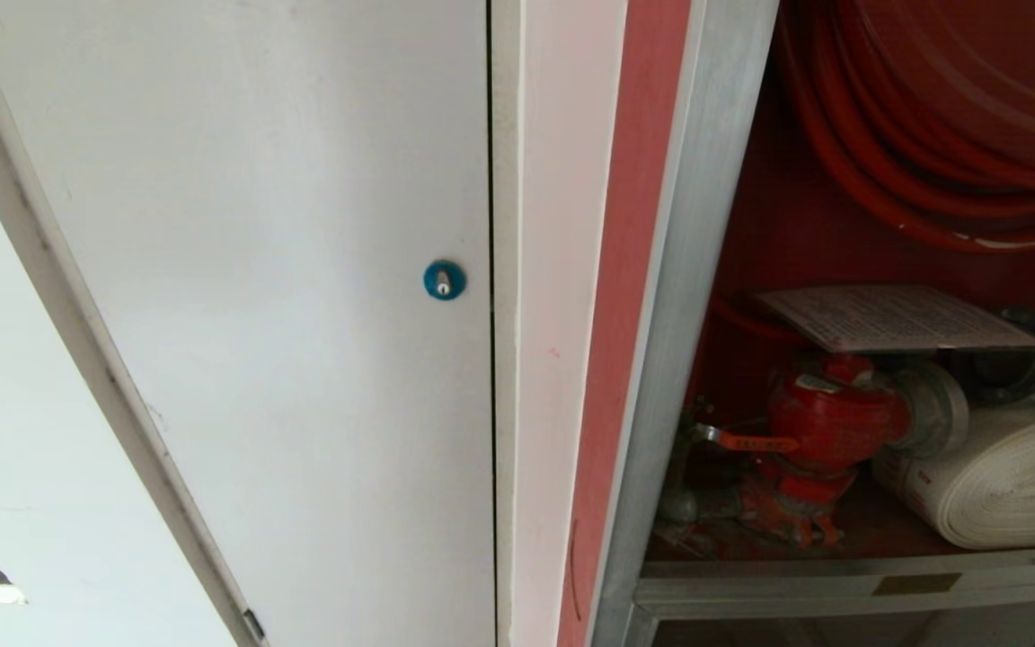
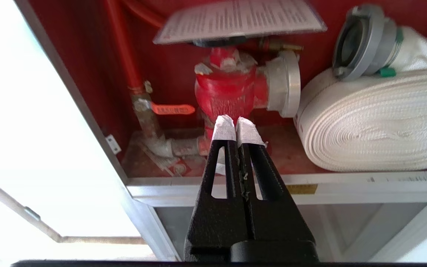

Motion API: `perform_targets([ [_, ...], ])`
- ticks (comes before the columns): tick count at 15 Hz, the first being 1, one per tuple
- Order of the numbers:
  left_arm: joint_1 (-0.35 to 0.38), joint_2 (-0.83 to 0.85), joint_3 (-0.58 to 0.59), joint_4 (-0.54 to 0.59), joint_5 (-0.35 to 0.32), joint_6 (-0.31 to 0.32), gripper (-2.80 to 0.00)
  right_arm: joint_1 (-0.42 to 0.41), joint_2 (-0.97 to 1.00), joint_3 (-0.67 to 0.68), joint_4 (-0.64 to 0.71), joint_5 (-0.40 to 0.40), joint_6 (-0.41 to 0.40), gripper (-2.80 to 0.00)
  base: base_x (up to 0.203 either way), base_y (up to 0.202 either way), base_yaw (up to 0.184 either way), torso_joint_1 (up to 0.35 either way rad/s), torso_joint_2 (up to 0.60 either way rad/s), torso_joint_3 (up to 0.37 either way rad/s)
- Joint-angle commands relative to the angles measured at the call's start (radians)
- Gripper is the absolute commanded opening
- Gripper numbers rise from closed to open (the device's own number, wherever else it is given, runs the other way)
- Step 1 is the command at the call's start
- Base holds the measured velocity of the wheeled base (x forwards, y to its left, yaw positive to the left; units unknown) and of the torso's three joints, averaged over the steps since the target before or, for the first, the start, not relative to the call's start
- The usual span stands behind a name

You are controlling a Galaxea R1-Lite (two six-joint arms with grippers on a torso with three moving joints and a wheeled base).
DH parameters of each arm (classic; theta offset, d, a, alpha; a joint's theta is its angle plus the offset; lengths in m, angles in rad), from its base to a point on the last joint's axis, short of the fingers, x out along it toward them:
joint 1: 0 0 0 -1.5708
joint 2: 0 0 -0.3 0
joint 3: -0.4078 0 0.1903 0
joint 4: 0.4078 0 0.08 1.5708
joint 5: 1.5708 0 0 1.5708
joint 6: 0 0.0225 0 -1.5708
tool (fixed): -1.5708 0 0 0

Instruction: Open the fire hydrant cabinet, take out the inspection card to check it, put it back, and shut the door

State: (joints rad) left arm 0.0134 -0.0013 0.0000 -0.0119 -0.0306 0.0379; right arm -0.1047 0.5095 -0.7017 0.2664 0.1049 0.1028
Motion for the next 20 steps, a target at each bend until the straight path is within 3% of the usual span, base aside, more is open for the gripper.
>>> perform_targets([
  [1,0.0,0.001,0.006,0.0,0.0,0.0,-2.8,0.008,-0.048,0.006,0.003,0.001,0.003,-2.8,0.0,0.0,0.0,0.0,0.0,0.0],
  [20,0.0,0.0,0.006,0.0,0.0,0.0,-2.8,0.094,-0.495,0.37,-0.004,-0.008,0.002,-2.8,0.0,0.0,0.0,0.0,0.0,0.0],
])
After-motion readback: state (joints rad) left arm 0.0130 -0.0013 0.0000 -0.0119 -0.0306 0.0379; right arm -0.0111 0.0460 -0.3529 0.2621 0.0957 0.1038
